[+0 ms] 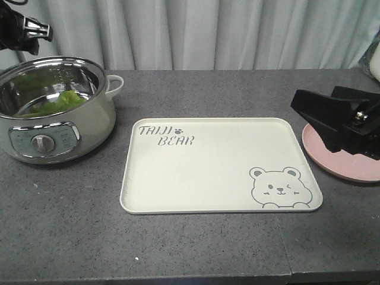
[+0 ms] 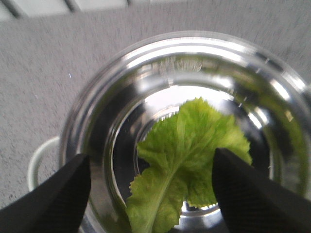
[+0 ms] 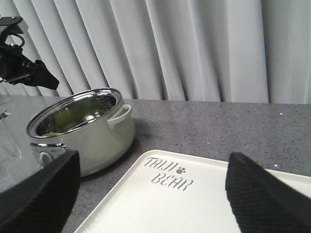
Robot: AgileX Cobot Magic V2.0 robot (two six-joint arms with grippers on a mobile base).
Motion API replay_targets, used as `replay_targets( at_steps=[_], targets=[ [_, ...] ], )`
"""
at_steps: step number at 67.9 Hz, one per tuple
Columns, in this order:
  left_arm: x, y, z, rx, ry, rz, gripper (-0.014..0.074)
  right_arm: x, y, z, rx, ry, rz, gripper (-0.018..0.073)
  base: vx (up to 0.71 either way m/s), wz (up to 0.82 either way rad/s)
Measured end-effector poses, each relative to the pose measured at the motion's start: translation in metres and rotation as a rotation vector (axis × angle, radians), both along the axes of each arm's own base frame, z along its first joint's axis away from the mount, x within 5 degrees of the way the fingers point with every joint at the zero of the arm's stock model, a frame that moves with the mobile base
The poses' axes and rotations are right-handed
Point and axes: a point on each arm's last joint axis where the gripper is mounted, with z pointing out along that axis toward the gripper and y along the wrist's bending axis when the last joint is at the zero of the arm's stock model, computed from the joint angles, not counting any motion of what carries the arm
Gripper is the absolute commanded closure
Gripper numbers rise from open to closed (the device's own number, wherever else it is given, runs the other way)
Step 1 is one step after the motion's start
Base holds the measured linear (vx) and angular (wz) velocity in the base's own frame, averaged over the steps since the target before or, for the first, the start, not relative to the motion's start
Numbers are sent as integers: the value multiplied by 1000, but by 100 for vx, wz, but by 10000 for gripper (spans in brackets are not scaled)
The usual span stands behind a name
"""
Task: Transfer vegetables to tray and serve
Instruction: 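Close the left gripper on the lettuce leaf stem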
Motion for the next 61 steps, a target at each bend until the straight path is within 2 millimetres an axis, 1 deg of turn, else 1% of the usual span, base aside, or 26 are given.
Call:
replay_targets(
  at_steps=[12, 26, 35, 48, 61],
  targets=[
    [19, -2, -32, 2, 84, -7, 83, 0, 1, -1, -2, 6, 9, -24, 0, 0],
    [32, -8, -58, -24, 148, -42, 83, -1, 2, -1, 1, 14, 24, -24, 0, 0],
    [37, -6, -68, -32, 171, -41, 83, -2, 2, -2, -4, 17, 28, -24, 0, 0],
    [43, 2, -81, -59, 200, -22, 83, -2, 2, -2, -1, 26, 32, -24, 0, 0],
    [50, 2, -101, -88, 254, -24, 83, -2, 2, -2, 1, 34, 32, -24, 0, 0]
  ],
)
